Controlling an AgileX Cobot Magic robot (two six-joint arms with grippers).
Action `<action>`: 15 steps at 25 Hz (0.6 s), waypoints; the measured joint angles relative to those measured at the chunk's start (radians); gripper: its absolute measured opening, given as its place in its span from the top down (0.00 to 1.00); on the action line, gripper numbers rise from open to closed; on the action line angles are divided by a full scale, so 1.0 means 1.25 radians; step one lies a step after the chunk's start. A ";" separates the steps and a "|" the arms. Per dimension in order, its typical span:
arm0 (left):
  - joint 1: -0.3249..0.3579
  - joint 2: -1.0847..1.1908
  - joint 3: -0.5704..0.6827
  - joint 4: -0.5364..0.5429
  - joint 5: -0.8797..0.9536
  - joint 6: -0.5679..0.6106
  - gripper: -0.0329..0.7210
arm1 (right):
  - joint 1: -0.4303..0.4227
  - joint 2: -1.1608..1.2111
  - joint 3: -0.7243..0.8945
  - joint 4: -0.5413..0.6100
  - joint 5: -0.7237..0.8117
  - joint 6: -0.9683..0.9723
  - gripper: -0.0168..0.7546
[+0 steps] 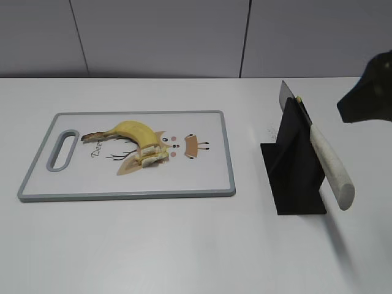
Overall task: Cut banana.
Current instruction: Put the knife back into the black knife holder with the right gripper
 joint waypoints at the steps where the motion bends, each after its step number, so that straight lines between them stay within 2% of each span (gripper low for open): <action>1: 0.000 0.000 0.000 0.000 0.000 0.000 0.17 | 0.000 -0.024 0.013 0.005 0.001 -0.018 0.16; 15: 0.000 0.000 0.000 0.000 0.000 0.000 0.17 | 0.000 -0.351 0.228 0.012 0.010 -0.150 0.21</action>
